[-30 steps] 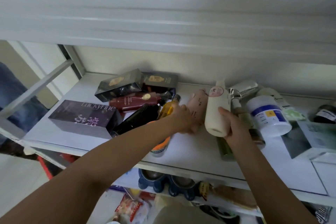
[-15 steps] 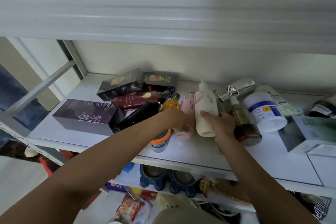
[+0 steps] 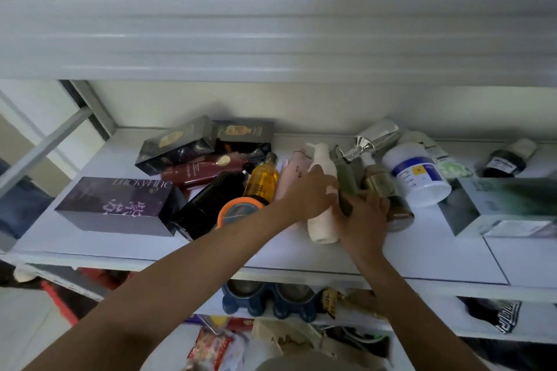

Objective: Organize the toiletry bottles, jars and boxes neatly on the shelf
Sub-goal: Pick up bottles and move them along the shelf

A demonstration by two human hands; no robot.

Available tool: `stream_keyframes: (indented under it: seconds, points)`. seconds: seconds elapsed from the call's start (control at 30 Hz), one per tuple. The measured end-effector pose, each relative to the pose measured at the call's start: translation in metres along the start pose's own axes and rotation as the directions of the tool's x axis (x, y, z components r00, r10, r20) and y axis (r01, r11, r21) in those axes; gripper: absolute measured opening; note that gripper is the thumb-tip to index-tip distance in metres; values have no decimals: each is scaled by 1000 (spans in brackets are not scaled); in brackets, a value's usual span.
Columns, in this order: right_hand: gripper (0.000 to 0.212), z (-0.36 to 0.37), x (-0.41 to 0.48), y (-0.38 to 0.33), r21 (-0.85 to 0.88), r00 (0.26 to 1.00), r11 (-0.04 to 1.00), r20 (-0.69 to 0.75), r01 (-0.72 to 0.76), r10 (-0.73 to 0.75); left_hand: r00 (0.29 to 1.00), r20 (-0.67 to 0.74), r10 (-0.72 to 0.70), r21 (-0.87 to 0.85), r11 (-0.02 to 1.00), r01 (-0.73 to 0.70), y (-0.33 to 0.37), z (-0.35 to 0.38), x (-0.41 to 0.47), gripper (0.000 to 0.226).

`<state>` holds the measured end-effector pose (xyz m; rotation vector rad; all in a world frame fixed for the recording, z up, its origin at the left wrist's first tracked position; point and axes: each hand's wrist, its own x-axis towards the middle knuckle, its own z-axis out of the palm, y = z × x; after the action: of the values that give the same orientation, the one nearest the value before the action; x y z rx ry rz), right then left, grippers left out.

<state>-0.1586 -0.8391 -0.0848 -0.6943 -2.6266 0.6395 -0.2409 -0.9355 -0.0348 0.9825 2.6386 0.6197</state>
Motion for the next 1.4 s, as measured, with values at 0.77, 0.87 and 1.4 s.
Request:
stream_keyframes:
  seconds: [0.77, 0.87, 1.4]
  points:
    - [68, -19, 8, 22, 59, 952, 975, 235, -214, 194, 969, -239, -60, 5, 998, 63, -10, 2, 13, 16]
    - [67, -27, 15, 29, 235, 923, 910, 269, -341, 276, 976, -192, -106, -116, 990, 85, -13, 2, 14, 13]
    - [69, -85, -32, 30, 857, 819, 23, 485, -515, 306, 942, 285, -174, -526, 794, 306, 34, -7, 21, 45]
